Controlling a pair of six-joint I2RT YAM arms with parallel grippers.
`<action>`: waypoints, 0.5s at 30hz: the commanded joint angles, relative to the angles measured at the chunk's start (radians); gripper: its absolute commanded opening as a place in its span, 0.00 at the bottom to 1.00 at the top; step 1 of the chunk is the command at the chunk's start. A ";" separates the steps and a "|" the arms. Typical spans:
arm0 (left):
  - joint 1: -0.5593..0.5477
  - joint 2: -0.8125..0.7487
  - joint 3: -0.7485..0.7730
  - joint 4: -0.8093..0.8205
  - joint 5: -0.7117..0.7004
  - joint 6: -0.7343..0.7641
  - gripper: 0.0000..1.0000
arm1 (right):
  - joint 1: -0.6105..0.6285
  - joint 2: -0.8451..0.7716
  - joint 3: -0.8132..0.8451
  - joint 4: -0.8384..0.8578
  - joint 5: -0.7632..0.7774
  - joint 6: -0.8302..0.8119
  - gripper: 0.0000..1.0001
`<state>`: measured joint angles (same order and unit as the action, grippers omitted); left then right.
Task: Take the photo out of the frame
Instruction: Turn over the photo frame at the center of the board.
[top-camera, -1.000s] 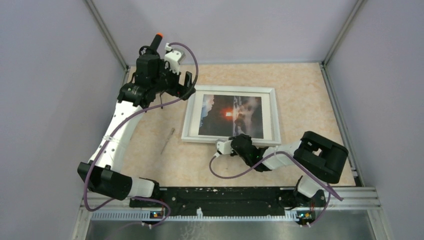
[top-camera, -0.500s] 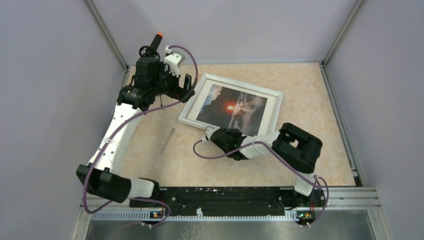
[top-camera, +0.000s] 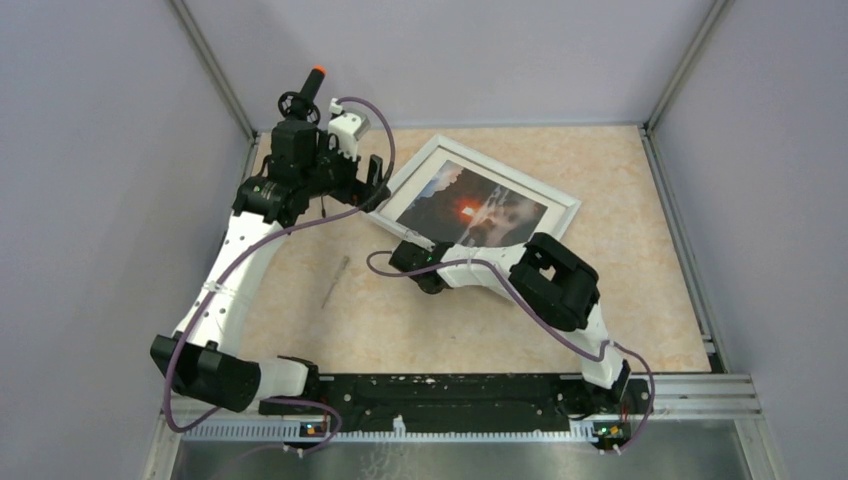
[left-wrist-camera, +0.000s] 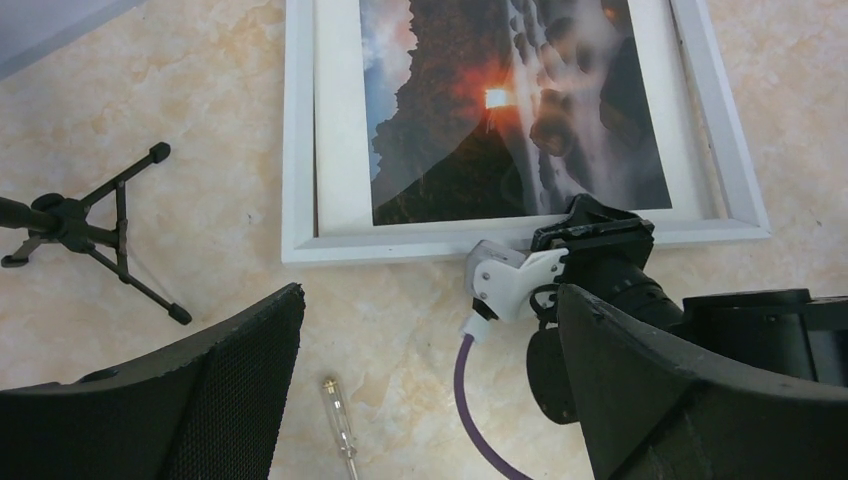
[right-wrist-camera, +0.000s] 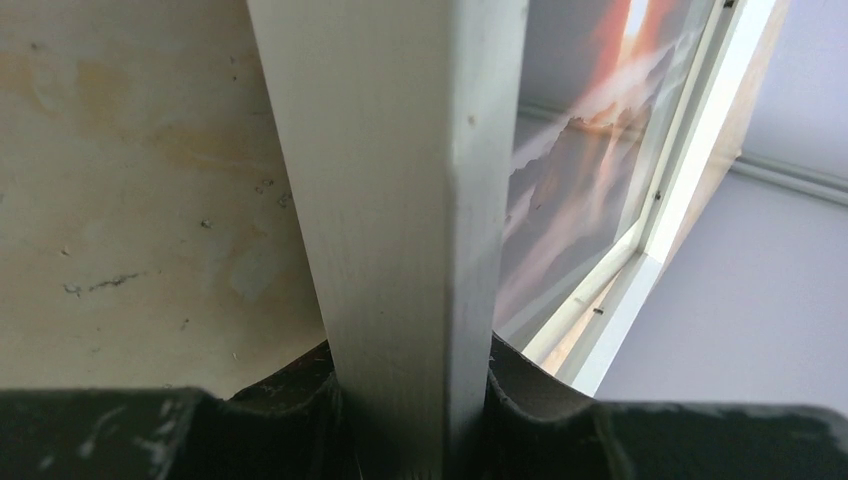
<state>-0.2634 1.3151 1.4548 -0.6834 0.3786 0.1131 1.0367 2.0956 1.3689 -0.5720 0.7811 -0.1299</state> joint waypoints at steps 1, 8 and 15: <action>0.003 -0.061 -0.014 0.000 0.012 -0.024 0.99 | -0.001 0.117 0.032 -0.128 -0.466 0.287 0.37; 0.003 -0.098 -0.039 -0.004 0.016 -0.033 0.99 | 0.006 0.037 0.072 -0.147 -0.558 0.277 0.99; 0.004 -0.107 -0.021 -0.008 0.007 -0.058 0.99 | 0.009 -0.100 0.143 -0.118 -0.731 0.224 0.99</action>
<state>-0.2634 1.2392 1.4246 -0.7078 0.3782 0.0914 1.0328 2.0441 1.5074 -0.7033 0.3283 0.0723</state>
